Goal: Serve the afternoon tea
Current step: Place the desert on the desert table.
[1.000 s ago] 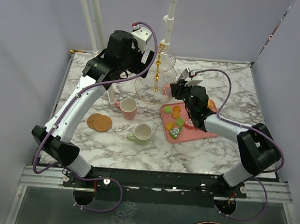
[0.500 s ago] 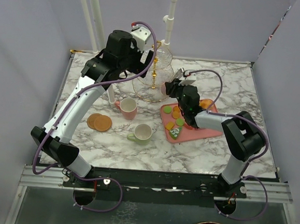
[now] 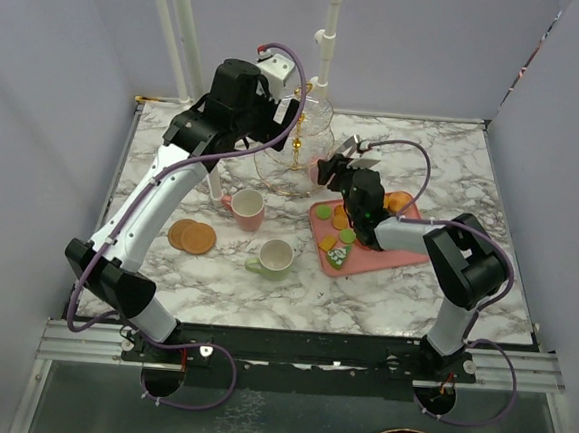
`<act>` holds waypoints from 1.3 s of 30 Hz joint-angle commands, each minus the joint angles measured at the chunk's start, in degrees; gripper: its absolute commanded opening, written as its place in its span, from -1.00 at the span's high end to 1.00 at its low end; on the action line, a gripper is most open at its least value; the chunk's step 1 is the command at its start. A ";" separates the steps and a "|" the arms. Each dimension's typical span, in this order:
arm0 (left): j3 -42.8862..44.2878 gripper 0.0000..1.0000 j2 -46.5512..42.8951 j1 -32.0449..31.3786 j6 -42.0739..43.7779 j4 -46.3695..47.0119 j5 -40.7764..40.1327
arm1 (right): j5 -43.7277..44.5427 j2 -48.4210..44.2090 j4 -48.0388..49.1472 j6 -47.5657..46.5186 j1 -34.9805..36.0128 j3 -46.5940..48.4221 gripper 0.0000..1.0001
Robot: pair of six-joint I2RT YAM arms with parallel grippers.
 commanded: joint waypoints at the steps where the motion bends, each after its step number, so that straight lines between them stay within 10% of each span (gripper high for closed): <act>1: 1.05 -0.98 3.42 0.30 -2.16 -0.13 0.93 | 0.84 -1.65 -0.47 -0.68 0.32 -1.63 -0.22; 39: 19.31 -0.94 23.29 1.67 -0.09 9.18 1.59 | -0.71 -23.60 -4.97 -4.16 0.39 -12.96 -0.22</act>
